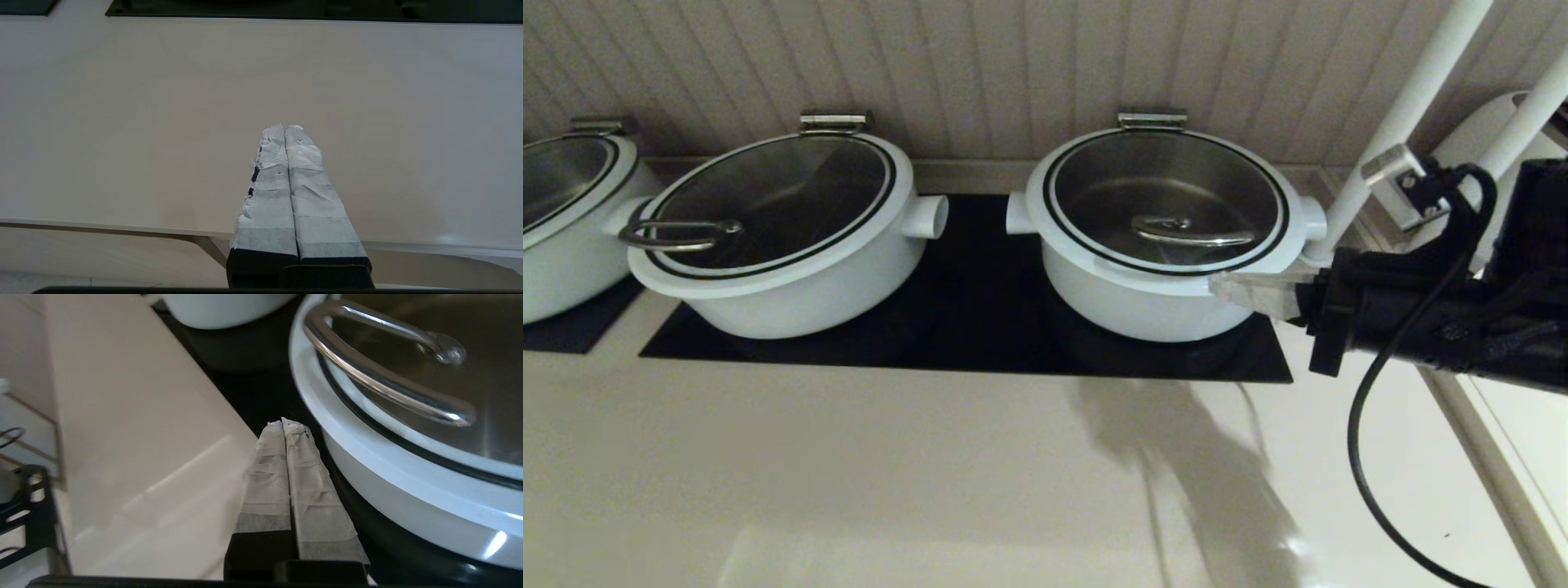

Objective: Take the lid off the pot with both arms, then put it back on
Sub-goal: Open the food pot lid a small opening with the right arm

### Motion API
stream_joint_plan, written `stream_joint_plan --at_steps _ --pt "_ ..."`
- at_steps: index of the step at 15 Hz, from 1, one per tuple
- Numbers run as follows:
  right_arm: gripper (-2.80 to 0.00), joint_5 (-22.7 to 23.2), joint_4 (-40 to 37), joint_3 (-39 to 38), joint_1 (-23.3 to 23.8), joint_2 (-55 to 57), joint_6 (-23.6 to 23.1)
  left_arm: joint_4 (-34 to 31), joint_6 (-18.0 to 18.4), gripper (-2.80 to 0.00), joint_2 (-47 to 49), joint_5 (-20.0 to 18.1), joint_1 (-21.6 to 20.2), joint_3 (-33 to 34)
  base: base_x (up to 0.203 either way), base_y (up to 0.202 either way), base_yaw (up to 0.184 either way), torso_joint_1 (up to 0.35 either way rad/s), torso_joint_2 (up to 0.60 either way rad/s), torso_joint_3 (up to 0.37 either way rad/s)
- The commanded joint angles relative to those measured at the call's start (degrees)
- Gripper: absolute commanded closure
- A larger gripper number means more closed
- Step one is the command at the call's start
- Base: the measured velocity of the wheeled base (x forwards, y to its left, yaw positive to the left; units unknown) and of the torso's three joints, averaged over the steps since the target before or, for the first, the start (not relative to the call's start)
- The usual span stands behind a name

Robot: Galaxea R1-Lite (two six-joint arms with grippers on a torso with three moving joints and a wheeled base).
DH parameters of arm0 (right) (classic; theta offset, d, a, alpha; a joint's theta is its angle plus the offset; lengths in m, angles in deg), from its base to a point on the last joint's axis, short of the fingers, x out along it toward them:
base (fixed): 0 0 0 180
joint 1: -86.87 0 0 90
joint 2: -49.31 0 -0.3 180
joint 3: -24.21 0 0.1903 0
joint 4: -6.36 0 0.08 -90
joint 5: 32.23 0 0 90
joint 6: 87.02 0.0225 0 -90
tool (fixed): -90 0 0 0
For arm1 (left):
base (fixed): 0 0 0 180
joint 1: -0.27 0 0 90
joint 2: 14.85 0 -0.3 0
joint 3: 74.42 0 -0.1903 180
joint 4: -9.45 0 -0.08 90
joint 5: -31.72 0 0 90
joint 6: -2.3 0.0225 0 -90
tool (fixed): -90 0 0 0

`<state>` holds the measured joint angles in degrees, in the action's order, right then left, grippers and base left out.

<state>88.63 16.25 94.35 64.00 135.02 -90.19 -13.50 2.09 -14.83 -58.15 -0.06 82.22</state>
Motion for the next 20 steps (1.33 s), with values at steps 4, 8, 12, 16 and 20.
stream_joint_plan --at_steps 4,8,12,16,20 --pt "0.00 -5.41 7.55 0.06 -0.07 4.15 -0.08 0.02 -0.06 0.00 -0.02 -0.05 -0.02 0.00 0.000 0.000 0.000 0.000 0.00 0.000" --pt "0.00 -6.87 8.67 0.07 -0.07 4.73 -0.08 0.02 -0.06 0.00 -0.02 0.00 -0.02 0.00 0.000 0.000 0.000 0.000 0.00 0.000" --pt "0.00 -7.20 8.81 0.03 -0.08 5.28 0.01 0.02 -0.06 0.00 -0.02 -0.05 -0.02 0.00 0.000 0.000 0.000 0.000 0.00 0.000" --pt "0.00 -10.64 11.40 0.63 -0.07 6.85 0.01 0.02 -0.06 0.00 -0.02 -0.05 -0.02 0.00 0.000 0.000 0.000 0.000 0.00 0.000" --pt "0.00 -12.21 11.66 2.31 -0.07 7.28 0.17 0.02 -0.06 0.00 -0.02 0.00 -0.02 0.00 0.000 0.000 0.000 0.000 0.00 0.000"
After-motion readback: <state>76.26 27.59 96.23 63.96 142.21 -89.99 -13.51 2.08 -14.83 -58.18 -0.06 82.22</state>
